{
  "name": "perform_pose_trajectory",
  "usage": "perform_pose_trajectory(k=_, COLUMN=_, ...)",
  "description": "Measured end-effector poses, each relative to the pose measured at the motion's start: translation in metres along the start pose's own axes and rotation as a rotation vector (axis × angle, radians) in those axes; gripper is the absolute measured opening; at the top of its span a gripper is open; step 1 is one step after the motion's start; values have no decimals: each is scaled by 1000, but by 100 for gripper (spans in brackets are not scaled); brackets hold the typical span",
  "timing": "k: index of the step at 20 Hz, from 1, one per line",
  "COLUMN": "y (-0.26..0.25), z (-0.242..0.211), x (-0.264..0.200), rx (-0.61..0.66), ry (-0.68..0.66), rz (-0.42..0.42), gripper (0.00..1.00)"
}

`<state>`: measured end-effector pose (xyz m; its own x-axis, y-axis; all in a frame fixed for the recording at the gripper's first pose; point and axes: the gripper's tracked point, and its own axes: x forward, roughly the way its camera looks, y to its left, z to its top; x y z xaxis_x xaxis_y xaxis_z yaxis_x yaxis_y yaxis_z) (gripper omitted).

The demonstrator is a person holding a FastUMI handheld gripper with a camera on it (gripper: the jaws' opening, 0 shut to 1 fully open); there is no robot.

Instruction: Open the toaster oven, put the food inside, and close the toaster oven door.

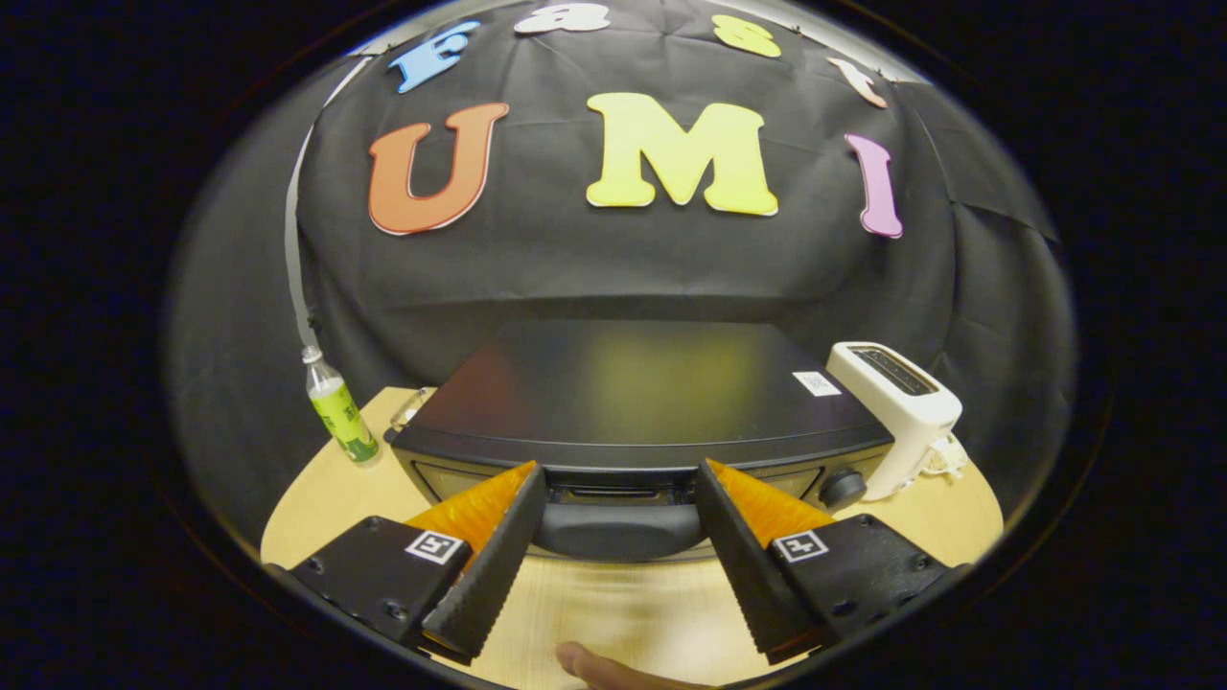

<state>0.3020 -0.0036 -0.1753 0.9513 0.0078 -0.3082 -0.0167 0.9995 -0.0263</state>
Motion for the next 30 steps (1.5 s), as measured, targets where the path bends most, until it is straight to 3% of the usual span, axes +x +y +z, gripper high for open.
perform_pose_trajectory(k=11, y=0, z=-49, x=-48, rx=25, ry=151, rz=31, gripper=100)
perform_pose_trajectory(k=17, y=0, z=-115, x=-73, rx=-41, ry=221, rz=18, gripper=100)
perform_pose_trajectory(k=23, y=1, z=-167, x=-72, rx=75, ry=329, rz=49, gripper=100)
perform_pose_trajectory(k=27, y=3, z=-170, x=-67, rx=134, ry=327, rz=73, gripper=100)
perform_pose_trajectory(k=30, y=4, z=-164, x=-77, rx=108, ry=301, rz=75, gripper=100)
